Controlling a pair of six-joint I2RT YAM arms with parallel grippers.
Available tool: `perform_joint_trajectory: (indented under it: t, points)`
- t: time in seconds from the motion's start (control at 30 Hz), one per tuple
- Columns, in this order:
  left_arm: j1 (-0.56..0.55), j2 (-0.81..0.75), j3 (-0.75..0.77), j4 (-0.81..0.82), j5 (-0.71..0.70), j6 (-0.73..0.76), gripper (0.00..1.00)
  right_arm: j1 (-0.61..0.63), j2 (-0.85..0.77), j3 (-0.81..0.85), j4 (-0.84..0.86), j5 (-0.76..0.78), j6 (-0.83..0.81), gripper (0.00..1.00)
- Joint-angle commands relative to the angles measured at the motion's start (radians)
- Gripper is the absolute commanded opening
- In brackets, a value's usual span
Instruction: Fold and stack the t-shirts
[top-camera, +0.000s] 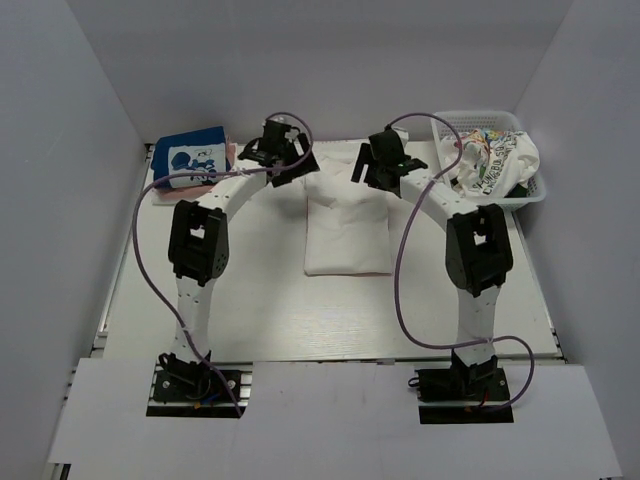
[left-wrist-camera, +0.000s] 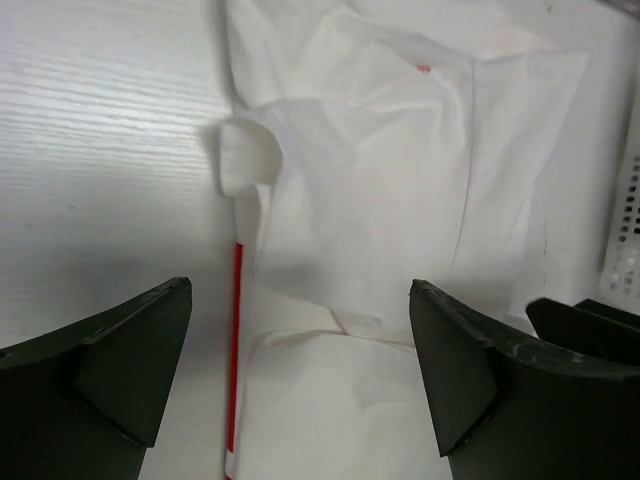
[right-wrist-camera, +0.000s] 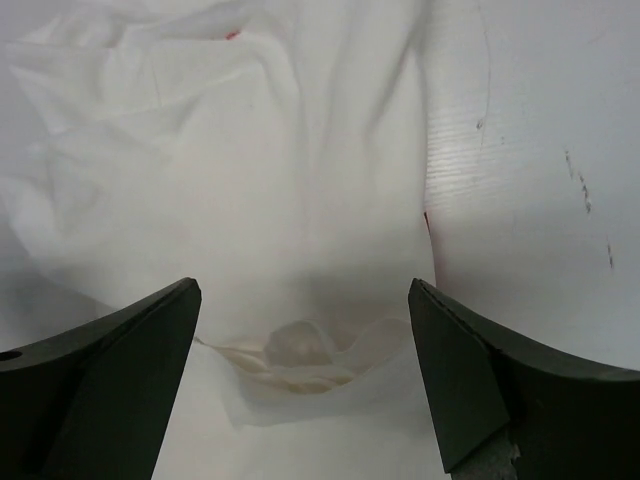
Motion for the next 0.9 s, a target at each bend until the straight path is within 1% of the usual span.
perform_joint_trajectory:
  t: [0.0,0.03,0.07,0.1,0.13,0.17,0.23,0.27,0.3,0.33,0.37,0.4,0.53,0.6,0.63,0.67,0.73,0.77,0.8,0.87]
  points:
    - [0.025,-0.079,-0.021,-0.012,0.072,-0.003,1.0,-0.001,-0.097,-0.075,0.049,-0.077,-0.035,0.9]
    - [0.025,-0.108,-0.121,0.011,0.081,-0.003,1.0,-0.006,-0.146,-0.149,0.082,-0.087,-0.038,0.9]
    - [0.025,-0.178,-0.182,0.039,0.11,0.007,1.0,-0.006,-0.195,-0.191,0.116,-0.111,-0.038,0.9]
    - [0.025,-0.215,-0.302,0.095,0.129,0.008,1.0,-0.007,-0.218,-0.253,0.124,-0.116,-0.04,0.9]
    - [0.025,-0.249,-0.361,0.12,0.165,0.02,1.0,-0.006,-0.265,-0.307,0.128,-0.117,-0.037,0.9]
    - [0.012,-0.316,-0.462,0.145,0.175,0.02,1.0,-0.003,-0.314,-0.365,0.129,-0.13,-0.038,0.9]
    - [-0.002,-0.377,-0.548,0.145,0.187,0.043,1.0,-0.006,-0.388,-0.457,0.132,-0.15,-0.015,0.9]
    - [-0.014,-0.4,-0.587,0.145,0.216,0.043,1.0,-0.006,-0.461,-0.528,0.139,-0.168,-0.011,0.9]
    - [-0.023,-0.441,-0.666,0.175,0.244,0.043,1.0,-0.007,-0.485,-0.562,0.139,-0.17,0.014,0.9]
    - [-0.023,-0.458,-0.699,0.176,0.262,0.043,1.0,-0.009,-0.508,-0.629,0.141,-0.179,0.023,0.9]
    - [-0.035,-0.473,-0.726,0.176,0.262,0.043,1.0,-0.012,-0.564,-0.694,0.151,-0.188,0.029,0.9]
    - [-0.035,-0.486,-0.771,0.176,0.262,0.043,1.0,-0.013,-0.58,-0.722,0.156,-0.205,0.037,0.9]
    - [-0.07,-0.506,-0.833,0.176,0.262,0.043,1.0,-0.021,-0.657,-0.853,0.153,-0.243,0.057,0.9]
    - [-0.083,-0.495,-0.863,0.176,0.262,0.034,0.92,-0.022,-0.678,-0.901,0.182,-0.281,0.059,0.9]
    - [-0.083,-0.484,-0.872,0.189,0.262,0.034,0.81,-0.024,-0.683,-0.941,0.2,-0.291,0.06,0.9]
    - [-0.083,-0.484,-0.885,0.189,0.262,0.034,0.77,-0.024,-0.686,-0.952,0.211,-0.298,0.06,0.9]
    - [-0.083,-0.46,-0.895,0.189,0.262,0.034,0.7,-0.032,-0.674,-0.966,0.227,-0.305,0.065,0.9]
    - [-0.092,-0.445,-0.896,0.2,0.262,0.034,0.65,-0.036,-0.671,-0.966,0.233,-0.336,0.054,0.9]
    - [-0.092,-0.444,-0.905,0.212,0.271,0.025,0.64,-0.039,-0.656,-0.967,0.242,-0.343,0.057,0.9]
    - [-0.101,-0.411,-0.905,0.212,0.272,0.024,0.57,-0.044,-0.636,-0.97,0.259,-0.354,0.062,0.9]
